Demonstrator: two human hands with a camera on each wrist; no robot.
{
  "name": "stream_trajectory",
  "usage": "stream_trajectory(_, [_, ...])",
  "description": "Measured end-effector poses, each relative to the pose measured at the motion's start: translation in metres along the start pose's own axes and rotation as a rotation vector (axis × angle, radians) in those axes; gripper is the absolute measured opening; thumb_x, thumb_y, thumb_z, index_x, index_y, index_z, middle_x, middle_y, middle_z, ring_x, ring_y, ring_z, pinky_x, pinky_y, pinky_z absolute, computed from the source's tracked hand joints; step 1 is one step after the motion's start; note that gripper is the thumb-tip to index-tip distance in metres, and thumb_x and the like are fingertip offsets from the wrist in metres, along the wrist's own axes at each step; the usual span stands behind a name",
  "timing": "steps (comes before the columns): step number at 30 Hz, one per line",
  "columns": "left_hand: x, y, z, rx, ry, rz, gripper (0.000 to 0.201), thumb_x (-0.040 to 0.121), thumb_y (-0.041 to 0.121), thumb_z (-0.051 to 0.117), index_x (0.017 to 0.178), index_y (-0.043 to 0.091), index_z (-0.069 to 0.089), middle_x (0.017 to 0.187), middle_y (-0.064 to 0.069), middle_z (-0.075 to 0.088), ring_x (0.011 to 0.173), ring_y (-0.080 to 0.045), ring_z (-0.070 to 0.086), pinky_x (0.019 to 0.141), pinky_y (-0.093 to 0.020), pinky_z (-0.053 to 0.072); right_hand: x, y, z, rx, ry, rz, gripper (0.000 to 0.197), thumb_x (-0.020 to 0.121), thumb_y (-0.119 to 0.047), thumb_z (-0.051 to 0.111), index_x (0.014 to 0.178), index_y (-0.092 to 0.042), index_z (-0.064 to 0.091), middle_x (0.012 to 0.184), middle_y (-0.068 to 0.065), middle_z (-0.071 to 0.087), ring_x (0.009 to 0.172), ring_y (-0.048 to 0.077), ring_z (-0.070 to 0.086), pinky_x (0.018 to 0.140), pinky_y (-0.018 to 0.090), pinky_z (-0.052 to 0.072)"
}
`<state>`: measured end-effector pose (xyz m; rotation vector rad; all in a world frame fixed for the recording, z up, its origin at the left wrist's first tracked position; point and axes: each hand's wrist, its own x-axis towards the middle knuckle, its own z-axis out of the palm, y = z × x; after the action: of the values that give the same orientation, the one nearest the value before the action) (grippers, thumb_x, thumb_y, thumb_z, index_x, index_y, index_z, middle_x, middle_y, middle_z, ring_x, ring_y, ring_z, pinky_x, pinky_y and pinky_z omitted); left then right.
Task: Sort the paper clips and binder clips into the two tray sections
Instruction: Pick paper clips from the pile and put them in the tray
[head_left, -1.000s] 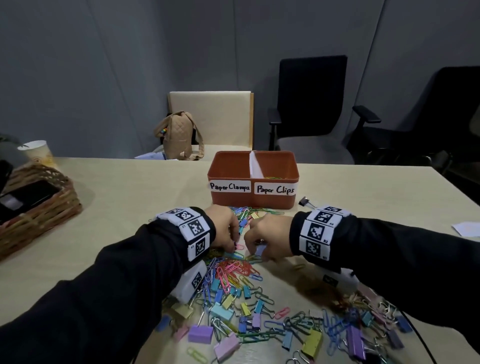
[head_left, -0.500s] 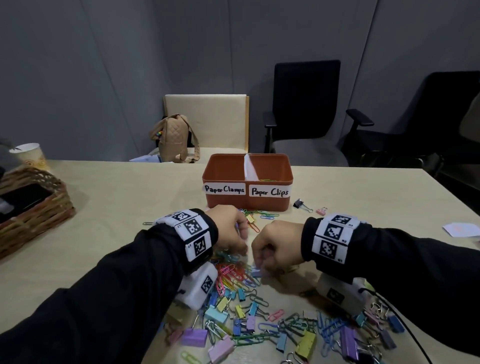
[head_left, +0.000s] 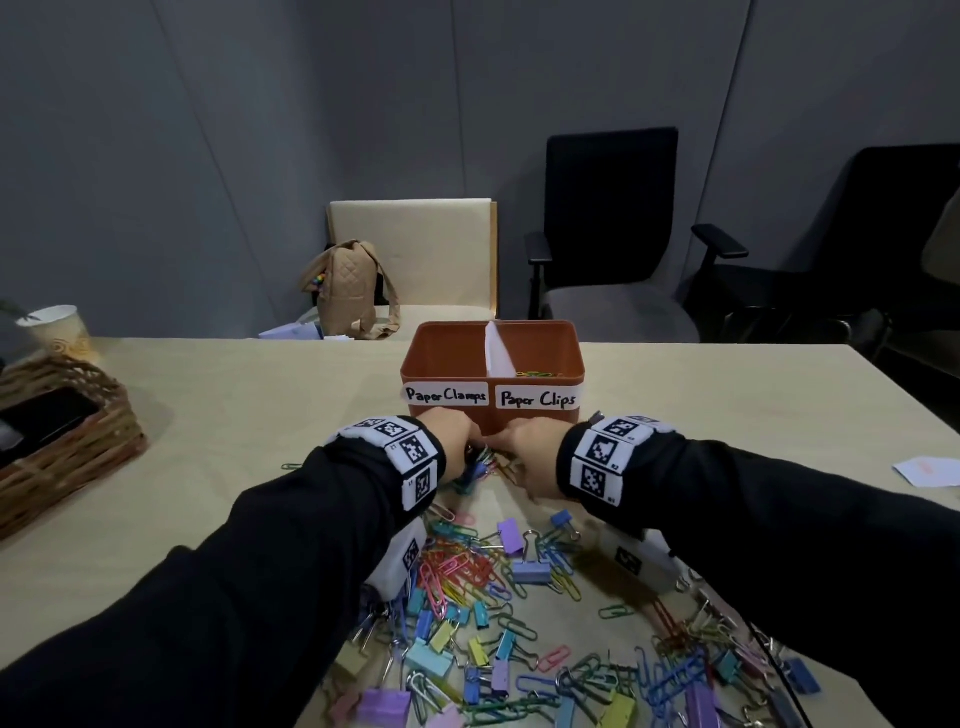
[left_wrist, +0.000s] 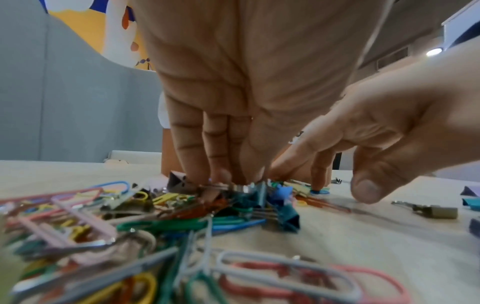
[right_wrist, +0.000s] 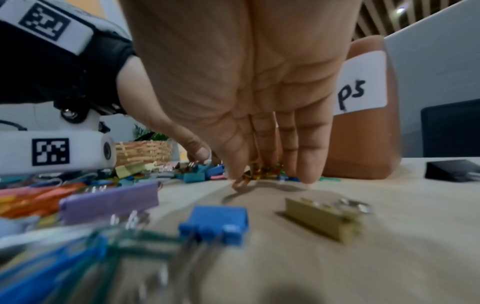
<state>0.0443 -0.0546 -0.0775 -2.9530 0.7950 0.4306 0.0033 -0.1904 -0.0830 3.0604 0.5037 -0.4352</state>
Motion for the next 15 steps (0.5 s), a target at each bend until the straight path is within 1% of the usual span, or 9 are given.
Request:
stream_trajectory(2, [-0.001,-0.005,0.000,-0.081,-0.010,-0.016,0.037,0.088,0.004,0.059,0.121,0.021,0.065,0.122,-0.001,0.064,0.112,-0.020,0.058,0.089,-0.025,0.044,0.003,0.001,-0.003,0.025,0.007,-0.007,0.046,0.088,-0.008,0.053,0.132,-0.024,0.054,0.126,0.002,0.057,0.113,0.023,0.056,0.095,0.035,0.049])
stream_trajectory(3, [-0.001,-0.008,0.001,-0.108,-0.005,-0.024,0.034,0.089,0.006,0.060,0.119,0.020,0.066,0.121,-0.001,0.065,0.110,-0.020,0.059,0.089,-0.027,0.046,0.004,0.002,-0.005,0.044,0.018,-0.001,0.039,0.089,-0.009,0.054,0.125,-0.023,0.059,0.123,0.001,0.060,0.111,0.022,0.057,0.093,0.034,0.049])
stream_trajectory(4, [-0.002,-0.010,0.002,-0.122,0.018,-0.027,0.032,0.089,0.009,0.062,0.119,0.019,0.065,0.121,-0.003,0.064,0.110,-0.021,0.059,0.089,-0.028,0.046,0.004,0.003,-0.005,0.058,0.037,0.004,0.035,0.089,-0.010,0.055,0.120,-0.022,0.061,0.122,0.000,0.061,0.109,0.021,0.057,0.092,0.033,0.050])
stream_trajectory(5, [-0.002,-0.012,0.003,-0.120,0.043,-0.031,0.033,0.088,0.013,0.063,0.121,0.019,0.064,0.122,-0.003,0.063,0.111,-0.022,0.058,0.090,-0.029,0.046,0.005,0.003,-0.005,0.062,0.050,0.008,0.034,0.089,-0.011,0.057,0.120,-0.022,0.060,0.122,0.000,0.060,0.110,0.021,0.057,0.091,0.032,0.050])
stream_trajectory(7, [-0.003,-0.014,0.004,-0.075,0.056,-0.027,0.038,0.087,0.020,0.066,0.125,0.018,0.061,0.125,-0.004,0.061,0.113,-0.023,0.057,0.089,-0.028,0.045,0.006,0.002,-0.004,0.044,0.047,0.006,0.041,0.089,-0.014,0.059,0.129,-0.022,0.054,0.127,0.002,0.058,0.114,0.022,0.055,0.093,0.034,0.049])
stream_trajectory(9, [-0.004,-0.015,0.004,-0.052,0.019,-0.015,0.040,0.084,0.024,0.071,0.123,0.018,0.063,0.122,-0.003,0.062,0.110,-0.022,0.058,0.086,-0.027,0.045,0.009,-0.001,-0.002,0.008,0.003,-0.014,0.047,0.090,-0.020,0.060,0.136,-0.022,0.049,0.130,0.004,0.056,0.117,0.024,0.055,0.096,0.036,0.048])
stream_trajectory(10, [-0.004,-0.015,0.004,-0.059,-0.003,-0.005,0.040,0.082,0.025,0.073,0.120,0.018,0.065,0.120,-0.003,0.063,0.108,-0.022,0.059,0.083,-0.026,0.044,0.010,-0.003,-0.001,-0.009,-0.016,-0.030,0.048,0.090,-0.023,0.061,0.137,-0.022,0.049,0.129,0.004,0.057,0.116,0.024,0.055,0.095,0.036,0.048])
stream_trajectory(13, [-0.004,-0.014,0.004,-0.083,-0.054,0.015,0.045,0.076,0.028,0.079,0.117,0.018,0.065,0.112,-0.001,0.066,0.103,-0.021,0.061,0.078,-0.025,0.043,0.011,-0.006,0.000,0.000,-0.014,-0.064,0.046,0.087,-0.023,0.066,0.132,-0.023,0.055,0.121,0.004,0.060,0.109,0.024,0.057,0.091,0.035,0.050])
stream_trajectory(15, [-0.004,-0.012,0.005,-0.113,-0.061,0.015,0.047,0.072,0.028,0.082,0.115,0.017,0.065,0.107,-0.002,0.068,0.098,-0.020,0.062,0.076,-0.025,0.045,0.011,-0.007,0.000,0.026,-0.012,-0.074,0.046,0.083,-0.021,0.070,0.128,-0.023,0.058,0.117,0.003,0.061,0.106,0.022,0.058,0.088,0.033,0.049])
